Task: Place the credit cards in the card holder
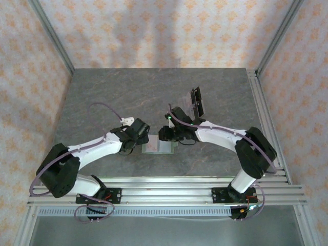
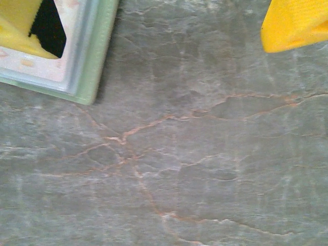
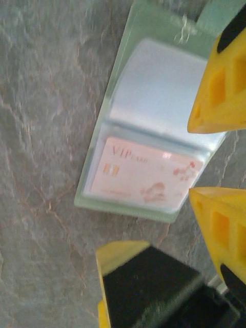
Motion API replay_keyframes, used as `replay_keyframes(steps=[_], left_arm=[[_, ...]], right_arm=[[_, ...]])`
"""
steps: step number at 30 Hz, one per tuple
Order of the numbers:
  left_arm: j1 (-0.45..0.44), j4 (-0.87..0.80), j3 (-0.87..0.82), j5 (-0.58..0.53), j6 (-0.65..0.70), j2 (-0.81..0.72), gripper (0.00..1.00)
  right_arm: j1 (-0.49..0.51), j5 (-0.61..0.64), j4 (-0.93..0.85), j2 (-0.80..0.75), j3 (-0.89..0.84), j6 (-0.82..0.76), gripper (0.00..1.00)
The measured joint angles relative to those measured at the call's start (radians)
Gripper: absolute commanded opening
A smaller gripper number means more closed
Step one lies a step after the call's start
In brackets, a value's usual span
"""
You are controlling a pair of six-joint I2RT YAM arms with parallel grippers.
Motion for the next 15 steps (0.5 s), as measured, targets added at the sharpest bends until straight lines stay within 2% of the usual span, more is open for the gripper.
replay_keyframes(steps=[10, 15], left_arm=[[0.000, 0.144, -0.061, 0.121, 0.037, -0.027, 1.00], [0.000, 0.203, -0.080, 0.164, 0.044, -0.026, 1.00]], right_arm=[[-0.009, 0.126, -0.100, -0.135, -0.060, 0.011, 0.45], [-0.027, 0.193, -0.151, -0.148, -0.060, -0.005, 0.46]])
